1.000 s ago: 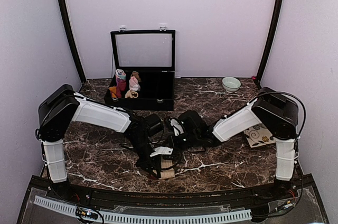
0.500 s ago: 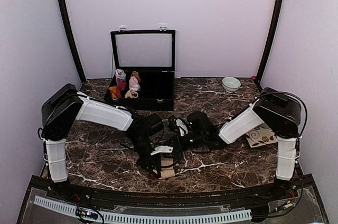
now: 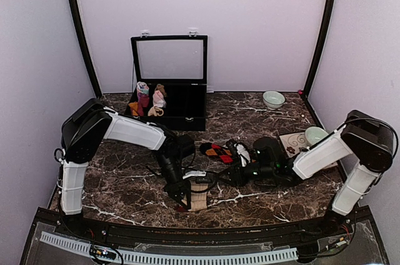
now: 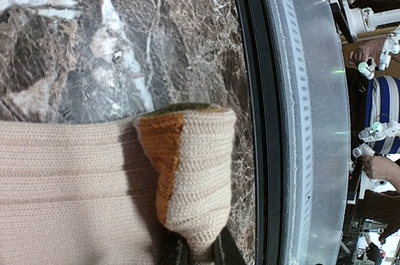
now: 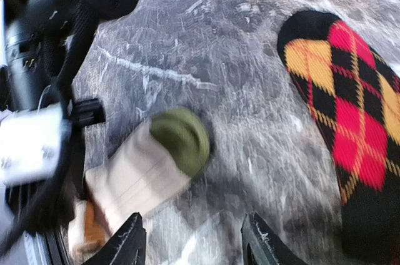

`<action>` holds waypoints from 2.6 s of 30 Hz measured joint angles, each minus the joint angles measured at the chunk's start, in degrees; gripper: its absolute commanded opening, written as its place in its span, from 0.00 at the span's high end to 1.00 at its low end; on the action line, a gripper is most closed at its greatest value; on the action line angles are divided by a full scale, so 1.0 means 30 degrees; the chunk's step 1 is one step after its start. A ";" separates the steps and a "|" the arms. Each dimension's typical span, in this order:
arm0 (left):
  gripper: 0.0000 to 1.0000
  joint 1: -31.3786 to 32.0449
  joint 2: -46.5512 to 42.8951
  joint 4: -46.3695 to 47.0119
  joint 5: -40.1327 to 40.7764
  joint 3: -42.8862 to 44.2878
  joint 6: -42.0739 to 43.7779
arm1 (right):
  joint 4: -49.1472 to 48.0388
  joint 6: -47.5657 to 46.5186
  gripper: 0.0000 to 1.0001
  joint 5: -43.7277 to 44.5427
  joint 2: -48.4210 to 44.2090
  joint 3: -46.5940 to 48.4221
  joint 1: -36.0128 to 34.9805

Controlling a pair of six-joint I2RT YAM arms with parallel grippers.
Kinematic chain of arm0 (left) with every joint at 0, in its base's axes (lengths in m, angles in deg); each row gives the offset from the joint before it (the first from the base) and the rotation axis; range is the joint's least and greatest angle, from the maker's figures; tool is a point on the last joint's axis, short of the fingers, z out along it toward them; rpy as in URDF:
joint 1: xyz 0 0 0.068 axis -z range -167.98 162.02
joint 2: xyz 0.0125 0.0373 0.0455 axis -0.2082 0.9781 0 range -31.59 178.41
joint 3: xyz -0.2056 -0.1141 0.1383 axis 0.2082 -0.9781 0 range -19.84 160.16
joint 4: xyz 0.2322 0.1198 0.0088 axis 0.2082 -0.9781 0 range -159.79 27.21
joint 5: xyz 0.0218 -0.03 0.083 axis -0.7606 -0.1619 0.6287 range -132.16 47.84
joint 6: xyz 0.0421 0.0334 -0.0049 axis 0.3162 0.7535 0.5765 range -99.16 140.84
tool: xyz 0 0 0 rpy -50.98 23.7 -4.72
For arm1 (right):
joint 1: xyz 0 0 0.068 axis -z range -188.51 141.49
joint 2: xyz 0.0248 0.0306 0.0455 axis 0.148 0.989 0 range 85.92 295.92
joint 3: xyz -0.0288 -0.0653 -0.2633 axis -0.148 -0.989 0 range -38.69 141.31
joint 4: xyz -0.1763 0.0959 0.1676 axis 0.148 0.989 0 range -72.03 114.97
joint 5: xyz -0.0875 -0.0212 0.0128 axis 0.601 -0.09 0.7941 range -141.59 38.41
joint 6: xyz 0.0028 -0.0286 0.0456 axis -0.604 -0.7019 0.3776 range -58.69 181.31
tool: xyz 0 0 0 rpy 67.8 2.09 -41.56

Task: Roll the socks
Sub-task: Roll the sock at the center of the board.

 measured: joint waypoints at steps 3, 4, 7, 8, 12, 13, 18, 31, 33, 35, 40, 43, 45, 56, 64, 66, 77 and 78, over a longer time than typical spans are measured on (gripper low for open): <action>1.00 -0.0036 0.0211 -0.0306 -0.0095 0.0211 0.0000 | 0.0044 -0.0146 0.41 0.0452 -0.1814 -0.1698 -0.0029; 1.00 -0.0036 0.0255 -0.0401 -0.0102 0.0284 0.0000 | 0.0066 -0.0153 0.36 0.0568 -0.2448 -0.2208 -0.0080; 1.00 -0.0036 0.0364 -0.0605 -0.0124 0.0415 0.0000 | -0.0051 -0.0226 0.17 0.1508 -0.5180 -0.4182 -0.1027; 1.00 -0.0036 0.0401 -0.0685 -0.0138 0.0452 0.0000 | 0.0073 -0.0393 0.18 0.1996 -0.5974 -0.4583 -0.1792; 0.98 -0.0036 0.0612 -0.1035 -0.0248 0.0656 0.0007 | 0.1362 -0.1829 0.19 0.3927 -0.7206 -0.4335 -0.5544; 0.98 -0.0036 0.0678 -0.1107 -0.0313 0.0678 0.0022 | 0.1887 -0.2368 0.19 0.4532 -0.7176 -0.3993 -0.6499; 0.98 -0.0051 0.1078 -0.1858 -0.0714 0.0845 0.0182 | 0.4408 -0.5231 0.21 0.7701 -0.5952 -0.1195 -0.9872; 0.98 -0.0036 0.2492 -0.5093 -0.1086 0.2157 0.0313 | 0.5559 -1.0732 0.49 0.8174 0.1217 0.4532 -1.1511; 0.98 -0.0029 0.2616 -0.5377 -0.1056 0.2302 0.0313 | 0.5559 -1.1052 0.52 0.7985 0.1676 0.4648 -1.1519; 0.98 -0.0029 0.2696 -0.5574 -0.1042 0.2375 0.0313 | 0.5537 -1.1271 0.53 0.7919 0.1938 0.4809 -1.1519; 0.97 -0.0015 0.2776 -0.6113 -0.0809 0.2390 0.0321 | 0.5348 -1.1548 0.54 0.7934 0.2397 0.5231 -1.1519; 0.92 -0.0015 0.2805 -0.6302 -0.0758 0.2390 0.0321 | 0.5013 -1.1504 0.58 0.7941 0.2616 0.5238 -1.1519; 0.88 -0.0015 0.2827 -0.6397 -0.0736 0.2390 0.0313 | 0.4728 -1.1358 0.61 0.7934 0.2747 0.5224 -1.1519; 0.63 0.0109 0.1537 -0.5880 -0.0080 0.1807 0.0058 | 0.0211 -0.8495 0.65 0.7941 0.3679 0.3439 -1.1278; 0.62 -0.0306 -0.0750 -0.3789 0.0612 -0.0379 0.0051 | -0.2696 -0.6506 0.67 0.7854 0.4466 0.2521 -1.1125; 0.62 -0.0882 -0.1749 -0.3031 0.1290 -0.1435 0.0066 | -0.3162 -0.6091 0.68 0.7847 0.4539 0.2324 -1.1052; 0.62 -0.3825 -0.7825 0.1523 0.6747 -0.6339 -0.0124 | -0.4626 -0.4306 0.73 0.7796 0.4801 0.1647 -1.0841; 0.62 -0.3876 -0.8400 0.2025 0.7293 -0.6645 -0.0124 | -0.4634 -0.4182 0.74 0.7796 0.4809 0.1654 -1.0805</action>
